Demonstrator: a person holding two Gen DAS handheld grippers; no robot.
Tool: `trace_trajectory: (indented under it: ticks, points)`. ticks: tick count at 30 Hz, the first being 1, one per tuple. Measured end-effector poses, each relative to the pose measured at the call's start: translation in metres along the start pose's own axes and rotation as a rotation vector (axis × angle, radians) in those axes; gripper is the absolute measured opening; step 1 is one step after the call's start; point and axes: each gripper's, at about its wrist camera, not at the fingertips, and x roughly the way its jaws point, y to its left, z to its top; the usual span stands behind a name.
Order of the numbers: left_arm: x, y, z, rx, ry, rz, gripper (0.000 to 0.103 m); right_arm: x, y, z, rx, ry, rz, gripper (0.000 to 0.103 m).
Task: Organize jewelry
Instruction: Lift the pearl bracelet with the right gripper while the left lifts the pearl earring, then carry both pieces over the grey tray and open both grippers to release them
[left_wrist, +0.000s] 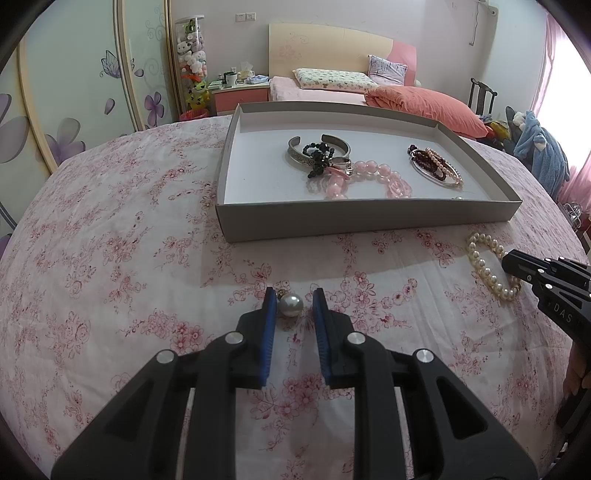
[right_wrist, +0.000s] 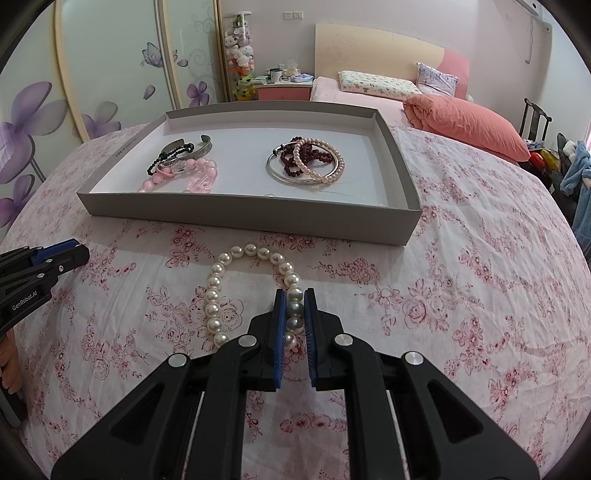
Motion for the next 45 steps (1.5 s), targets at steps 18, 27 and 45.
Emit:
trace_trajectory:
  ticks: [18, 27, 45]
  points:
    - [-0.041, -0.009, -0.001, 0.008, -0.149, 0.05, 0.014, -0.06, 0.015, 0.012, 0.063, -0.214, 0.116, 0.01]
    - [-0.079, -0.022, 0.001, 0.039, -0.297, 0.097, 0.014, -0.089, 0.024, 0.017, 0.095, -0.32, 0.153, 0.01]
    - [-0.128, -0.035, 0.004, 0.047, -0.486, 0.094, 0.014, -0.149, 0.039, 0.018, 0.049, -0.6, 0.046, 0.01]
